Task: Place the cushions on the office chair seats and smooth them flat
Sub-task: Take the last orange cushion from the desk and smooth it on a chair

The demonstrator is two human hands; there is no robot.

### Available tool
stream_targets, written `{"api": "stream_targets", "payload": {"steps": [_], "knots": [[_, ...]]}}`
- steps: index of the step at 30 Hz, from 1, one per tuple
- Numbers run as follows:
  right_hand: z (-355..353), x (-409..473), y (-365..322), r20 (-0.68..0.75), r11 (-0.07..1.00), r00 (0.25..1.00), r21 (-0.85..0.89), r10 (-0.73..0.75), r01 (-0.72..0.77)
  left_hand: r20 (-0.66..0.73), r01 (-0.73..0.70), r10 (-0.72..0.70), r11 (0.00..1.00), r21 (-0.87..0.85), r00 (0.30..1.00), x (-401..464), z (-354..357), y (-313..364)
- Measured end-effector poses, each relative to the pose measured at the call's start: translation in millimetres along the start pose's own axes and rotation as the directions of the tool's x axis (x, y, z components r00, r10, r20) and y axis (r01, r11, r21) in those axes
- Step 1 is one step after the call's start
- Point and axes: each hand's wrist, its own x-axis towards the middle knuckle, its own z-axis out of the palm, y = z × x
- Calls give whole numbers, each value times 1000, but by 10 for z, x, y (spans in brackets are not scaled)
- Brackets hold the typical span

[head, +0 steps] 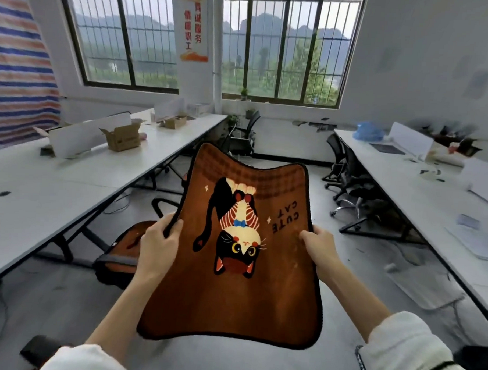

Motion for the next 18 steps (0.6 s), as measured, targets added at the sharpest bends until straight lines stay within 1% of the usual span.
{"api": "stream_targets", "payload": {"steps": [1,2,4,6,8,9,12,17,18], "knots": [[-18,152,-31,-11,1000,1000,-1,5,-5,20,-13,13,1000,-7,1000,124,95,38],[-40,602,-71,-31,1000,999,10,11,-11,31,-17,18,1000,-9,999,509,382,18],[-60,1148,-138,-60,1000,998,12,18,-18,51,-29,30,999,-20,998,974,707,22],[-60,1865,-185,-76,999,996,23,39,-38,75,-8,13,998,-58,997,1566,1139,-11],[-52,2539,-244,-72,999,997,30,33,-31,62,-1,6,997,-80,998,2117,1548,-15],[-44,3042,-295,-59,999,998,38,30,-28,49,2,3,996,-92,999,2502,1838,-17],[-10,3907,-466,-51,999,998,41,23,-21,55,21,-15,994,-111,998,3195,2306,76],[261,5654,-925,-34,1000,999,25,-8,9,39,63,-60,996,-70,997,4721,3153,101],[315,5861,-975,-30,1000,999,14,-13,14,40,73,-71,995,-65,997,4915,3239,83]]}}
